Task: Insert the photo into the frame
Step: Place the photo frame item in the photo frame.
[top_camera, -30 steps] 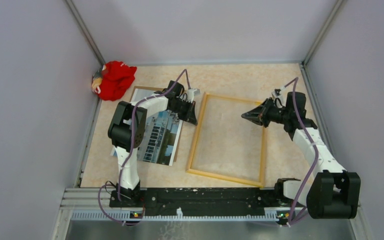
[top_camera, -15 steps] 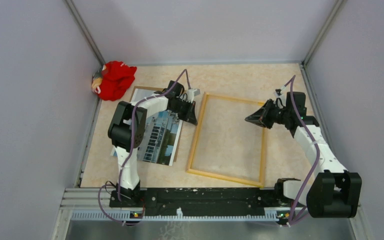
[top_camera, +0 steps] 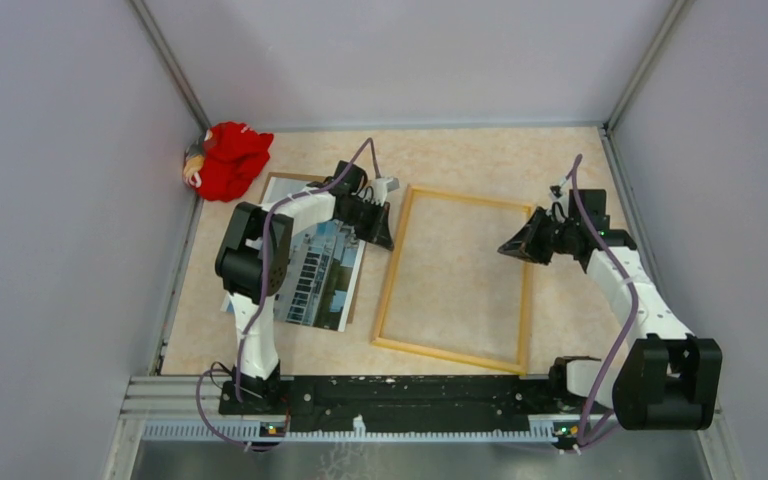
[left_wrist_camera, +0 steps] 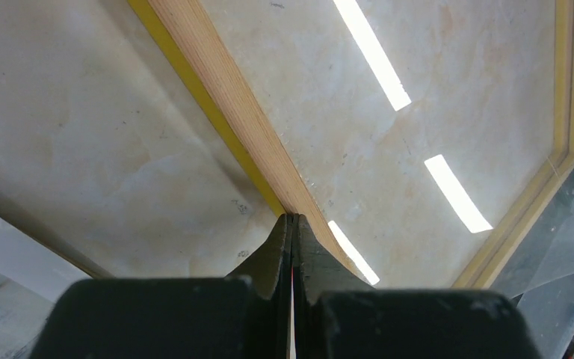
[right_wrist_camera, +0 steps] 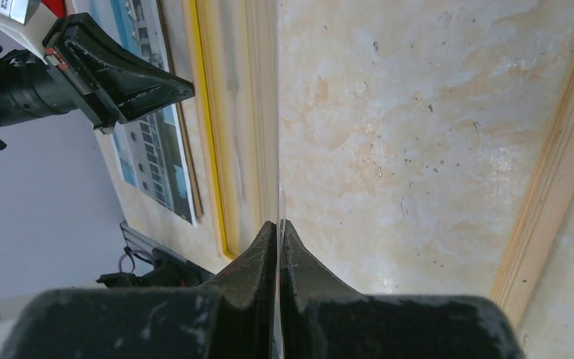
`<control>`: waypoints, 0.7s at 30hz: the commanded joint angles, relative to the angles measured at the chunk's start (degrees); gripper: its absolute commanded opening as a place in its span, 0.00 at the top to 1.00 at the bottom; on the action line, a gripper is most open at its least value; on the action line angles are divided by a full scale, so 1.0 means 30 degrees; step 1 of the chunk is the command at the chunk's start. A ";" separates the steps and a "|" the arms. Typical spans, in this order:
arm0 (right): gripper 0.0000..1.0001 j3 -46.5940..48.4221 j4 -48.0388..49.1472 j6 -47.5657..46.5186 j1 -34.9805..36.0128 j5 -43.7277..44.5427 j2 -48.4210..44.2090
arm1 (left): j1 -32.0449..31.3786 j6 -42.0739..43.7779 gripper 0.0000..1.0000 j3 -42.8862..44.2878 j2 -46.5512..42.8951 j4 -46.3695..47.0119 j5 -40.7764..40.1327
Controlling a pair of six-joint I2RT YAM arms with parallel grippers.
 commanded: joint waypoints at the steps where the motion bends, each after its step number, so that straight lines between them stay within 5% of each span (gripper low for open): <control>1: 1.00 0.0062 -0.0231 -0.0579 0.0220 0.0235 0.0093 | -0.0307 0.0429 1.00 -0.0619 0.0576 -0.1182 -0.0981; 14: 1.00 -0.1324 0.1099 -0.0339 0.0228 0.0765 0.1176 | -0.0307 0.0386 1.00 -0.0635 0.0528 -0.1246 -0.0977; 21: 0.77 -0.1244 0.1462 -0.0383 0.0237 0.1645 0.1678 | -0.0331 0.0412 1.00 -0.0765 0.0466 -0.1240 -0.0923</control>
